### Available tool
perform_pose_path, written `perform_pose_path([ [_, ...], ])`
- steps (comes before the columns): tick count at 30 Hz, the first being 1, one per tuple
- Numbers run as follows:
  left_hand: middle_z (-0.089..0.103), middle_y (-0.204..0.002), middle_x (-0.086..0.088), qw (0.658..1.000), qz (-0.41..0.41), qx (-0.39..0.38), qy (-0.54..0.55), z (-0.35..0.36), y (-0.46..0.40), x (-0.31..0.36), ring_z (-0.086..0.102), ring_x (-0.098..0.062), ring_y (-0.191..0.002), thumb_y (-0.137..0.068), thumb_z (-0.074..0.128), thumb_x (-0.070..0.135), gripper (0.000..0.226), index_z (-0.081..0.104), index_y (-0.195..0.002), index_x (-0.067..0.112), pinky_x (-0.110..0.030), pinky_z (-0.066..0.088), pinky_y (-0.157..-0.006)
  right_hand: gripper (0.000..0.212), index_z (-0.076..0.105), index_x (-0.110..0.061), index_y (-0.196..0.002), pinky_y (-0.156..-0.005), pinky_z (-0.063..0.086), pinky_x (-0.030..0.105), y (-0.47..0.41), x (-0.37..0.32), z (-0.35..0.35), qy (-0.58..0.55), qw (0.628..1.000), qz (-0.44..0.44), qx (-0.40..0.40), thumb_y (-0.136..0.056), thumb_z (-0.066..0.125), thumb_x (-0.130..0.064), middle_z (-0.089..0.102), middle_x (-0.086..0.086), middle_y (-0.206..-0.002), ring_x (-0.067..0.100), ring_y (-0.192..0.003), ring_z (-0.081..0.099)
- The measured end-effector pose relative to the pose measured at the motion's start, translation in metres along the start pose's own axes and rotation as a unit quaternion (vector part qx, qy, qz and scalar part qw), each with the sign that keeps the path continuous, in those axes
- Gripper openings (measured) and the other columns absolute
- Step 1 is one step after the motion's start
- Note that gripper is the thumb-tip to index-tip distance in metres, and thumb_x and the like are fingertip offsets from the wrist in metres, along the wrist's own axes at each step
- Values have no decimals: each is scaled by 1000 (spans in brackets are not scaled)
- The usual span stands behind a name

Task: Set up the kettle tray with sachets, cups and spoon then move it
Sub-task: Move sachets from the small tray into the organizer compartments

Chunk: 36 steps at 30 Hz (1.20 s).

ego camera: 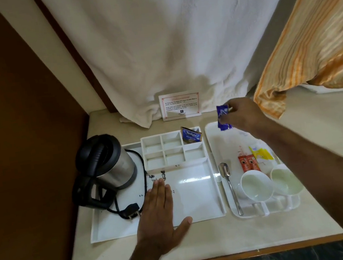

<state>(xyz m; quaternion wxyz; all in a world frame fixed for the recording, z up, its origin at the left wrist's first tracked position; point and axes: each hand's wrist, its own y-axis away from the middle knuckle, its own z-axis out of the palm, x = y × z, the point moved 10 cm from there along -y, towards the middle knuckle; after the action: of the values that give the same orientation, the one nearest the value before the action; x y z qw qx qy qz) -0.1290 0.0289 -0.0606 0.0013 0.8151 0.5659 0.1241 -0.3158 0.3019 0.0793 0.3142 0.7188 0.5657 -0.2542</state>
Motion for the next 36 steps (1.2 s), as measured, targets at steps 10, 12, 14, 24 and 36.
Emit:
perform_pose_path([
  [10,-8,-166,-14,1000,10,0,-4,1,0,1,-7,-29,-154,-91,26,78,101,2,-157,5,-46,4,-120,24,60,-26,-87,-68,45,28,8,-112,107,71,986,-127,-77,-68,75,-27,61,-6,-89,16,-82,56],
  [12,-9,-166,-14,1000,10,1,3,2,1,1,-8,-28,-154,-91,25,78,101,0,-157,6,-46,5,-121,20,62,-26,-86,-71,47,31,9,-116,125,149,975,-144,-84,-70,73,-29,65,-5,-89,18,-84,59],
  [14,-11,-166,-13,1000,9,1,7,2,0,1,-11,-27,-154,-90,23,79,102,-2,-157,6,-49,7,-124,17,60,-27,-86,-78,42,35,10,-119,139,213,958,-166,-94,-73,70,-32,67,-3,-88,22,-86,60],
  [24,-21,-164,-10,1000,5,-5,14,2,0,1,-19,-24,-152,-89,16,82,102,-10,-156,9,-48,1,-124,46,59,-36,-121,-93,35,42,4,-121,143,314,920,-206,-108,-76,69,-38,66,2,-115,29,-108,57],
  [36,-24,-163,-8,1000,-2,-25,9,4,-1,0,-22,-23,-151,-86,12,84,103,-15,-155,13,-50,2,-124,30,72,-24,-103,-82,37,40,6,-118,139,333,910,-235,-71,-91,46,-30,68,7,-105,32,-98,51],
])
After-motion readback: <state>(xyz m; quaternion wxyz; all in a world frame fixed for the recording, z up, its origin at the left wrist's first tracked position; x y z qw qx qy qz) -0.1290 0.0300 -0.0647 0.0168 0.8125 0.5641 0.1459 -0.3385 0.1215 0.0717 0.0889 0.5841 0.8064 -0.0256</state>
